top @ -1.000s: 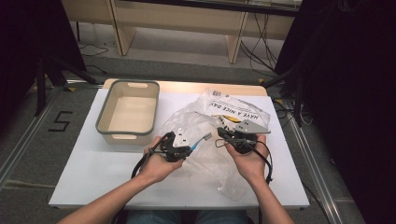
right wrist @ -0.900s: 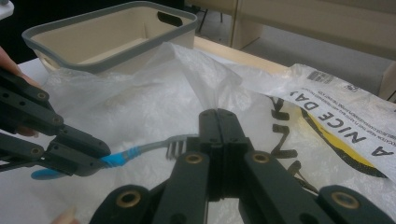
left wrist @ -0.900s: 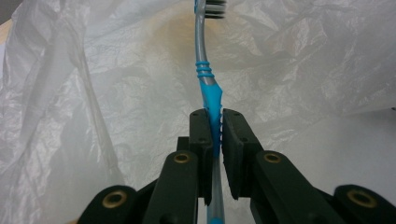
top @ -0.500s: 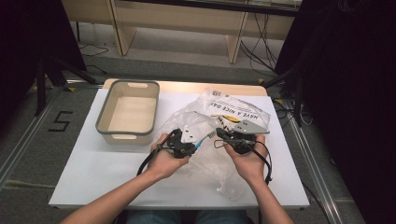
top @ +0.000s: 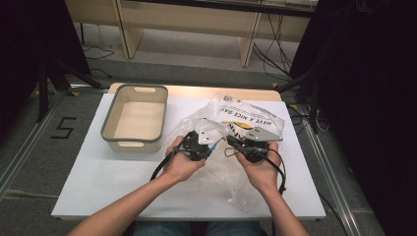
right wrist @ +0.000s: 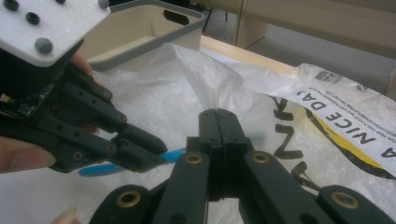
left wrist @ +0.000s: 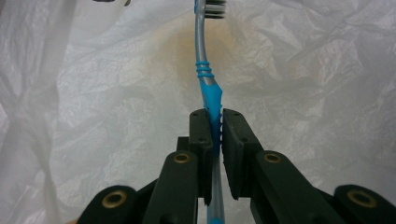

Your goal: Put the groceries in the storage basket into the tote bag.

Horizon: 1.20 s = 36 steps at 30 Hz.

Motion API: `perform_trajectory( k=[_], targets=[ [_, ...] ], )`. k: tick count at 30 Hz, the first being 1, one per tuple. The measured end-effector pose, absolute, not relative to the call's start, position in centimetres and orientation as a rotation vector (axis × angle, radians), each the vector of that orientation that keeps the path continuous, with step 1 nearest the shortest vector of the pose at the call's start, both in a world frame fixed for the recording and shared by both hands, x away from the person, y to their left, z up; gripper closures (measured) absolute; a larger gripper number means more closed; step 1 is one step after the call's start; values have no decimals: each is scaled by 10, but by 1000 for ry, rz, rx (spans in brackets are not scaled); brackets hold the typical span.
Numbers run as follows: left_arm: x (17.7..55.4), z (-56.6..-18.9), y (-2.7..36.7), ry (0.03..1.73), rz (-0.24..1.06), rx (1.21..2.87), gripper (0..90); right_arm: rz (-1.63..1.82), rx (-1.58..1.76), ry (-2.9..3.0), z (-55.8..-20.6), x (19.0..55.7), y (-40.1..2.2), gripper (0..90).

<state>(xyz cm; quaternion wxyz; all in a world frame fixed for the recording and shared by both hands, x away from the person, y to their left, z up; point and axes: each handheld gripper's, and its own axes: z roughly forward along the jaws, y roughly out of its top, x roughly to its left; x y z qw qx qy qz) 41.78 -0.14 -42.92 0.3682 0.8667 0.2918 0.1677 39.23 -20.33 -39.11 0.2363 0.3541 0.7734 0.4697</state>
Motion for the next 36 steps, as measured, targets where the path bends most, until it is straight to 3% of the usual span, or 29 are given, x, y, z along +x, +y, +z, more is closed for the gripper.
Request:
perform_trajectory(
  k=[15, 36],
  targets=[
    [429, -438, -15, 779, 474, 2196, 823, 1283, 973, 2127, -391, 393, -205, 900],
    [434, -451, -41, 678, 554, 2112, 821, 1286, 994, 2115, -392, 395, -209, 900]
  ],
)
